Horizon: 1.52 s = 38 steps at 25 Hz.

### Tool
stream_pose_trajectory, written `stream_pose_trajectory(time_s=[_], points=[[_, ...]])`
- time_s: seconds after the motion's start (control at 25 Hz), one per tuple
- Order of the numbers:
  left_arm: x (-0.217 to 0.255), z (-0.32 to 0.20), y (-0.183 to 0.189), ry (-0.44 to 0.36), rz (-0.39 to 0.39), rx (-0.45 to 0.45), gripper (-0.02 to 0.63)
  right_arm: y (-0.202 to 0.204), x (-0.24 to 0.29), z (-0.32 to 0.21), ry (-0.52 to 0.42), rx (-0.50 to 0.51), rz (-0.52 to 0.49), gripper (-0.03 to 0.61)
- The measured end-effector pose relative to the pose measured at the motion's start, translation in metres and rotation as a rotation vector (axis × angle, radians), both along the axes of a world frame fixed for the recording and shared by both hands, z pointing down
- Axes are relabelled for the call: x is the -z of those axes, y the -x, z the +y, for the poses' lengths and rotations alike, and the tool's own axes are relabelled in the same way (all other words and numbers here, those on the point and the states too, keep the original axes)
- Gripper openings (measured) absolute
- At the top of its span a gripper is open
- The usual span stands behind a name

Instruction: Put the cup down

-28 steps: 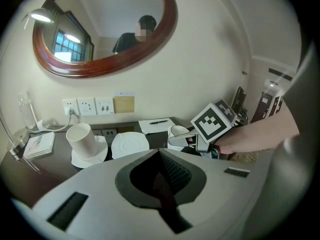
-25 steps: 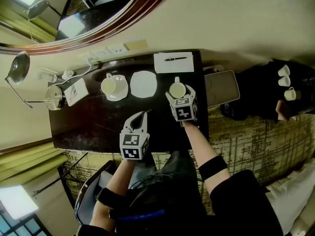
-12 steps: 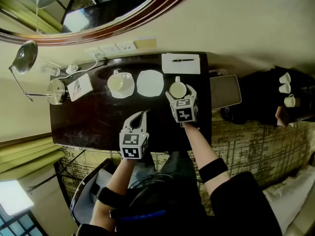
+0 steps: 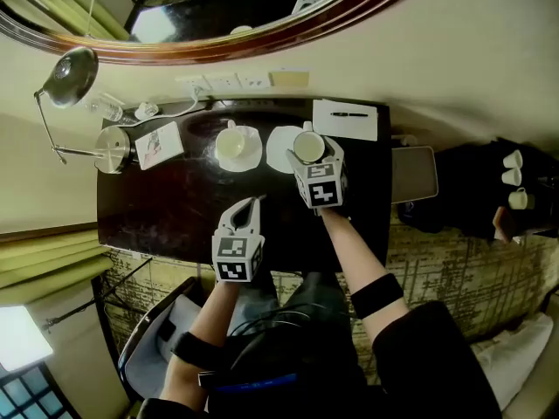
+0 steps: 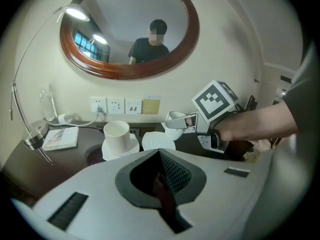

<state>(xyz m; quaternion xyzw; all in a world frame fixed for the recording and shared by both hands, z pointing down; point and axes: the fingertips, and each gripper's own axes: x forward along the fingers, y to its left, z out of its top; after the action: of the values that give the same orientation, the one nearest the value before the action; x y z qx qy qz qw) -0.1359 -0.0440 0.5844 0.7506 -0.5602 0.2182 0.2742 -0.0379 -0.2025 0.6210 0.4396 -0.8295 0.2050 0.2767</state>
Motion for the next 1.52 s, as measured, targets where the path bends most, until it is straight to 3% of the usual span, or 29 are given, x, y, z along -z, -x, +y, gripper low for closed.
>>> stream_pose_trajectory(time_s=[0.24, 0.56, 1.08, 1.28, 1.52], points=[[-0.007, 0.003, 0.038, 0.011, -0.009, 0.054, 0.0, 0.035, -0.018, -0.011, 0.015, 0.034, 0.008, 0.4], [-0.016, 0.008, 0.062, 0.032, -0.012, 0.092, 0.0, 0.048, -0.042, -0.016, 0.051, 0.035, 0.022, 0.402], [-0.018, -0.001, 0.082, 0.019, -0.026, 0.131, 0.0, 0.05, -0.055, -0.012, 0.076, 0.024, 0.005, 0.41], [-0.012, -0.001, 0.088, 0.013, -0.027, 0.144, 0.0, 0.048, -0.059, -0.012, 0.087, 0.025, 0.04, 0.457], [0.0, -0.001, 0.095, -0.014, -0.029, 0.145, 0.0, 0.04, -0.043, 0.002, 0.093, 0.012, 0.068, 0.459]])
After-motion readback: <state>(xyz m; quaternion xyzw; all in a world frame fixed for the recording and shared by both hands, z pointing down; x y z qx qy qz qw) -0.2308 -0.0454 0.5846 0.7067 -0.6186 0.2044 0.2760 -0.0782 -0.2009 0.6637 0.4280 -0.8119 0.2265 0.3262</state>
